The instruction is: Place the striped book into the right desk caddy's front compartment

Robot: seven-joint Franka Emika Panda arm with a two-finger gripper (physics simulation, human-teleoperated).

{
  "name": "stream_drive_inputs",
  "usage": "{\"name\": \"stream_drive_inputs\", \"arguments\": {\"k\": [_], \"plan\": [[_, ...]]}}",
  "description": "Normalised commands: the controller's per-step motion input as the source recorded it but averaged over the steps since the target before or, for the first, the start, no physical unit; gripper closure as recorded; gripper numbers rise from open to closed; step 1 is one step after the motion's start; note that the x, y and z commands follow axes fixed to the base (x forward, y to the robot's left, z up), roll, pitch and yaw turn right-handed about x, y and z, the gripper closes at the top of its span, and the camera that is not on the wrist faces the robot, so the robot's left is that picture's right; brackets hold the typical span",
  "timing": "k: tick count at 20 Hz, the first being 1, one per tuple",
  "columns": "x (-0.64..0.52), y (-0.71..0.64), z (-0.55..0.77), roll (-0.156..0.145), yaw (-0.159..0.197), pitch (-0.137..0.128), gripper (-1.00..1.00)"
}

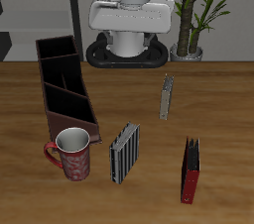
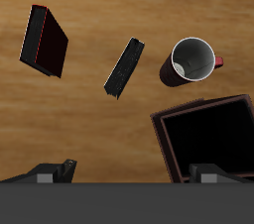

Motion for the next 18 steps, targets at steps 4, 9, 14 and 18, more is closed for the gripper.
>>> {"name": "stream_drive_inputs", "arguments": {"k": [4,9,14,18], "plan": [[0.22,0.02,0.04,-0.02,-0.029,-0.004,-1.0],[0.24,0.13,0.08,-0.019,-0.02,-0.022,-1.0],[0.26,0.18,0.04,-0.014,-0.014,-0.006,-1.0],[0.19,0.35,0.03,0.009,-0.007,-0.013,-1.0]]}}
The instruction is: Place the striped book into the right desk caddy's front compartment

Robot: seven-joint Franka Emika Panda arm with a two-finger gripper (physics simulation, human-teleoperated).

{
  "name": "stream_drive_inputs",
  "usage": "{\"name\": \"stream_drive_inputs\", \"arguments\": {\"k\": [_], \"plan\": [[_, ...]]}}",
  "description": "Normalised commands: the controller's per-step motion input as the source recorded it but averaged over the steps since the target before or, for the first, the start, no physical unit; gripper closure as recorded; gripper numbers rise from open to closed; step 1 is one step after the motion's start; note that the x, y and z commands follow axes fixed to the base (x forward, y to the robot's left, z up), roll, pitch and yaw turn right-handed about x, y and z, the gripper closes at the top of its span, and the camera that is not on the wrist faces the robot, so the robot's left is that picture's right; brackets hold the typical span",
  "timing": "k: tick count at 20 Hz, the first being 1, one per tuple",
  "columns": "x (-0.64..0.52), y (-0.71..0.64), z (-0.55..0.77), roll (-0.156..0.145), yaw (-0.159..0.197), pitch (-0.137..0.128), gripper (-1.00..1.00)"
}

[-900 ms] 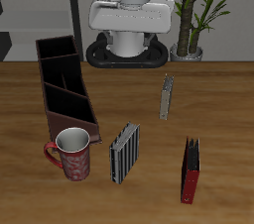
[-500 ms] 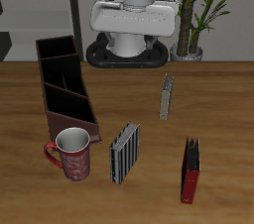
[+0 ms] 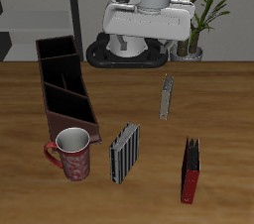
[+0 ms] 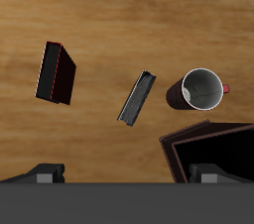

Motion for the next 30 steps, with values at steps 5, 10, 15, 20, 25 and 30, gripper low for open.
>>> {"name": "stream_drive_inputs", "arguments": {"k": [5,10,15,20,25,30], "plan": [[0.26,0.28,0.01,0.017,-0.009,-0.005,-1.0],[0.18,0.05,-0.06,0.004,0.004,0.001,-1.0],[0.21,-0.11,-0.15,-0.016,0.006,0.01,-1.0],[0.06,-0.05,-0.11,-0.02,0.082,-0.028,-1.0],[0.13,-0.38,-0.02,-0.04,0.003,0.001,-1.0],[0.09,-0.23,-0.13,-0.017,-0.021,0.014,-1.0]]}}
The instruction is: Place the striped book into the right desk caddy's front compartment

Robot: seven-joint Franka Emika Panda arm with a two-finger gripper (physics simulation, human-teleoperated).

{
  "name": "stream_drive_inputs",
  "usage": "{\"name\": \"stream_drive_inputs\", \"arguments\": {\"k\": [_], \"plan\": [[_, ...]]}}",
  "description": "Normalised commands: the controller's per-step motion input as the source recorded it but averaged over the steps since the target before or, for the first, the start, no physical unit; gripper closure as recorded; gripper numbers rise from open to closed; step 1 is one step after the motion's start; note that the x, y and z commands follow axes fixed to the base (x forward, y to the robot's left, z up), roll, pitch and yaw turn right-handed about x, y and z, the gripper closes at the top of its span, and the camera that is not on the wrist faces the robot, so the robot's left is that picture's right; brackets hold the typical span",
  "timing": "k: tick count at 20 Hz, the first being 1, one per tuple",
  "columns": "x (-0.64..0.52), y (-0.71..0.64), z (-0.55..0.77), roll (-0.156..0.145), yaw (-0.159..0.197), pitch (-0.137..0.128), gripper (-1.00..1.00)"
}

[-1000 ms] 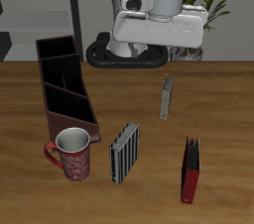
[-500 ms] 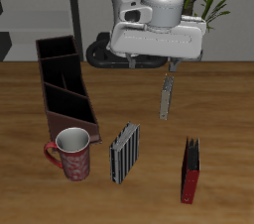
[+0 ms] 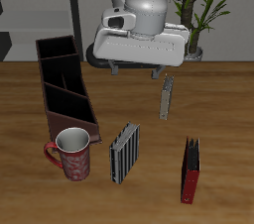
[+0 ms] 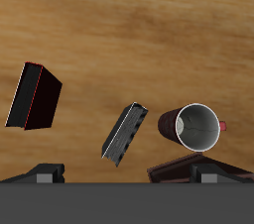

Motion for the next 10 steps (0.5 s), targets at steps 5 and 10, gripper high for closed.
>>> {"name": "stream_drive_inputs", "arguments": {"k": [5,10], "plan": [[0.08,-0.2,-0.25,-0.001,-0.058,0.007,-1.0],[0.01,-0.1,-0.2,0.014,-0.077,-0.012,-1.0]]}}
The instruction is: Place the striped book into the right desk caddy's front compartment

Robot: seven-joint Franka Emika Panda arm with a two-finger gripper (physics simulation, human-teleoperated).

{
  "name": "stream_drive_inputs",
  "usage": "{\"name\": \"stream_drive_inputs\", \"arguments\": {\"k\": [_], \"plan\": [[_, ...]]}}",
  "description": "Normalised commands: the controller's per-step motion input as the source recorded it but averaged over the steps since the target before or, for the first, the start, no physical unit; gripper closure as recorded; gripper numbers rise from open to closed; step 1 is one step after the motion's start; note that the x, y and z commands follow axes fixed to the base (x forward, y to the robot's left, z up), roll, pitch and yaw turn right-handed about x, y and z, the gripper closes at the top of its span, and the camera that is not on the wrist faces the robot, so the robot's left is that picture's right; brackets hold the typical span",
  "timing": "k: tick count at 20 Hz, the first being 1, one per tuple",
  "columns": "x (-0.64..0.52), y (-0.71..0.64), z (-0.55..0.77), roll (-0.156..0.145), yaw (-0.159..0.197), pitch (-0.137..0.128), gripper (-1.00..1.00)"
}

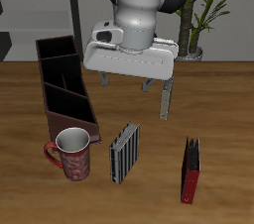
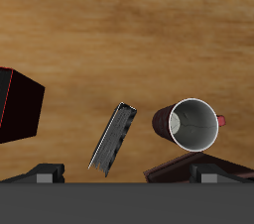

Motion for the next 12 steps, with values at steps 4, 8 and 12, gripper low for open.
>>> {"name": "stream_drive_inputs", "arguments": {"k": [4,8,12], "plan": [[-0.01,0.07,-0.13,0.018,-0.054,-0.009,-1.0],[-0.02,-0.03,-0.08,0.005,-0.093,-0.027,-1.0],[-0.01,-0.1,-0.13,-0.006,-0.038,-0.01,-1.0]]}}
